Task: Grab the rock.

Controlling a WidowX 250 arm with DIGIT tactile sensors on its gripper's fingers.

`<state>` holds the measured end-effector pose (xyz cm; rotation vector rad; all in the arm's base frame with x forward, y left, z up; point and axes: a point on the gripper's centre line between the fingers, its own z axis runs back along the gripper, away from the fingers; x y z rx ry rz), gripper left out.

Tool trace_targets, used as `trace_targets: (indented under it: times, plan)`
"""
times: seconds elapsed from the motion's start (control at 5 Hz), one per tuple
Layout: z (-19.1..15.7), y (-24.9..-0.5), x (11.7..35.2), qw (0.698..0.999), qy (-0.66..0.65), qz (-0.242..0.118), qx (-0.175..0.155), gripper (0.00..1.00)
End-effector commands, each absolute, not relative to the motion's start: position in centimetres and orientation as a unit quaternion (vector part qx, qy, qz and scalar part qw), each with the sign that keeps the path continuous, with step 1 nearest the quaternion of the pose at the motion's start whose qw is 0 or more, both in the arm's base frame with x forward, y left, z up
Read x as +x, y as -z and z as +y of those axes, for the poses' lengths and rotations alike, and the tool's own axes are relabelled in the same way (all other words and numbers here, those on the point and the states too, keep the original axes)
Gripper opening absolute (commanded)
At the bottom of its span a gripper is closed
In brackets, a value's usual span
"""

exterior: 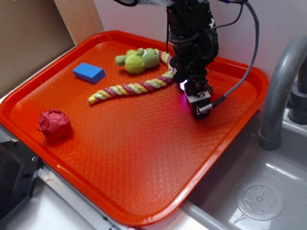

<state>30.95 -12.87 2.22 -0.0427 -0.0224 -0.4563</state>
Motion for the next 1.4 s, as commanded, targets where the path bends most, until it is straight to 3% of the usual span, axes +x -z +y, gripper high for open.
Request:
trace_targets:
  times: [0.0,0.2,0.4,0.6,0.8,1.0,1.2]
  plan:
    - [-13.7,-2.4,30.9,0.976,0.216,-0.014,-0.023,0.0]
    - [-12.6,-4.6,30.2,0.978,0.206,-0.016,0.006,0.0]
    - [-10.1,-9.6,27.5,0.984,0.173,0.0,0.034,0.0]
    - [-8.3,-14.5,23.9,0.992,0.113,-0.014,0.045,0.0]
    - [-7.0,-17.4,20.5,0.996,0.075,-0.039,0.033,0.0]
    - [-6.9,-18.5,18.8,0.996,0.063,-0.059,0.03,0.0]
    - [-7.0,-17.5,19.5,0.996,0.079,-0.044,0.025,0.0]
